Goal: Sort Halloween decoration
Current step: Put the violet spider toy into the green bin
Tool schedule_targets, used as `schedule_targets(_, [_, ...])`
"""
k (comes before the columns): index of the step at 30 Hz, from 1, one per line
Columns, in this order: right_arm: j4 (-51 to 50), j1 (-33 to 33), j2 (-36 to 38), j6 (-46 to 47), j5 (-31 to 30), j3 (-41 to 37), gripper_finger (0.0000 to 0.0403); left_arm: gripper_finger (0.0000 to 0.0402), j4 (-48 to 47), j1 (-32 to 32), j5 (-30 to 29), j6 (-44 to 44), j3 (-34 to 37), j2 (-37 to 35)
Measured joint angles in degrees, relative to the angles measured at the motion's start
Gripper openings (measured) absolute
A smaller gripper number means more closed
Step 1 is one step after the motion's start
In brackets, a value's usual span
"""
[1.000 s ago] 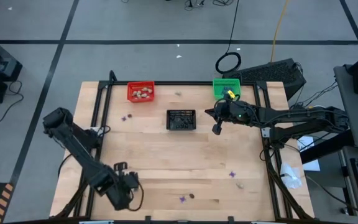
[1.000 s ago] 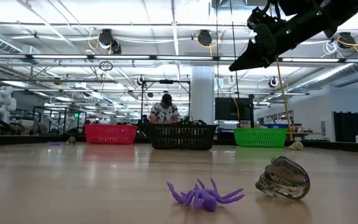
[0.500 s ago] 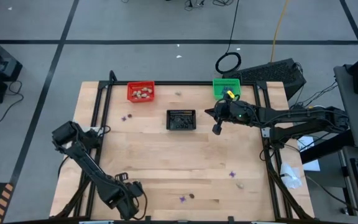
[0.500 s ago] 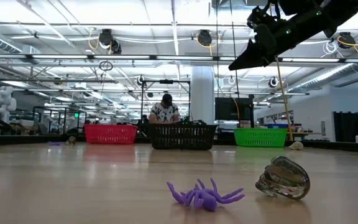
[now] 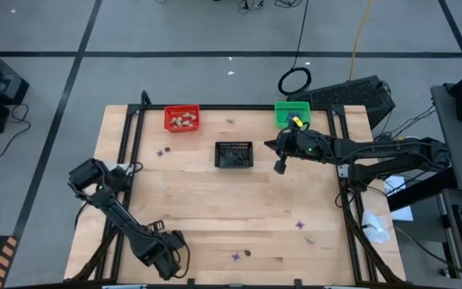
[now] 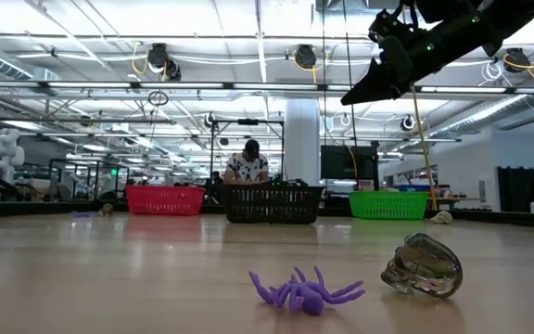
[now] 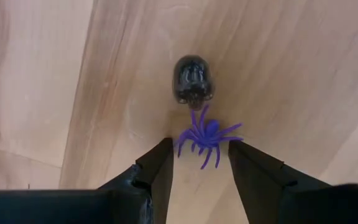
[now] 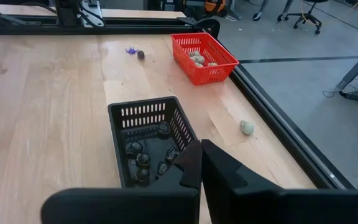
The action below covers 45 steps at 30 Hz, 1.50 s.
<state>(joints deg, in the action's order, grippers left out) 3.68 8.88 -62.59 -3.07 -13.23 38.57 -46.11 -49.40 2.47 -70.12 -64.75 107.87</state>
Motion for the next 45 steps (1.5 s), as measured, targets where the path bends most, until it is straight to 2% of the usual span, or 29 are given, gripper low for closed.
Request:
schedule_targets(6, [0.3,0.0,0.0,-0.2,0.0,0.0,0.0,0.0147,0.0,-0.1,-0.2,0.0,0.2,-0.1])
schedule_targets(16, [0.4,0.0,0.0,-0.2,0.0,0.0,0.0,0.0017,1.3,-0.8,-0.8,3.4,0.2,-0.2])
schedule_targets(18, [0.4,0.0,0.0,-0.2,0.0,0.0,0.0,0.0006,1.3,-1.1,-1.0,3.4,0.2,-1.0])
schedule_targets(23, [0.4,0.0,0.0,-0.2,0.0,0.0,0.0,0.0002,0.8,-1.4,-2.6,3.4,0.6,-3.1])
schedule_targets(30, [0.6,0.0,0.0,-0.2,0.1,0.0,0.0,0.0,0.5,-1.4,-8.1,3.4,0.5,-6.1])
schedule_targets(35, [2.0,-0.3,-1.0,2.1,8.0,0.0,0.0,0.0,0.0,-1.4,-12.9,3.4,0.5,-6.4])
schedule_targets(38, [4.0,-1.8,-3.5,5.3,10.5,0.0,0.0,0.0,-0.2,-1.4,-16.5,3.4,0.5,-6.4])
schedule_targets(41, [6.5,-4.9,-8.2,7.9,10.5,0.0,0.0003,0.0,-0.5,-1.4,-21.6,3.4,0.5,-6.4])
schedule_targets(45, [15.8,-9.8,-17.0,12.0,10.6,-0.1,0.0024,0.0,0.7,-0.8,-27.6,3.4,2.2,-6.5])
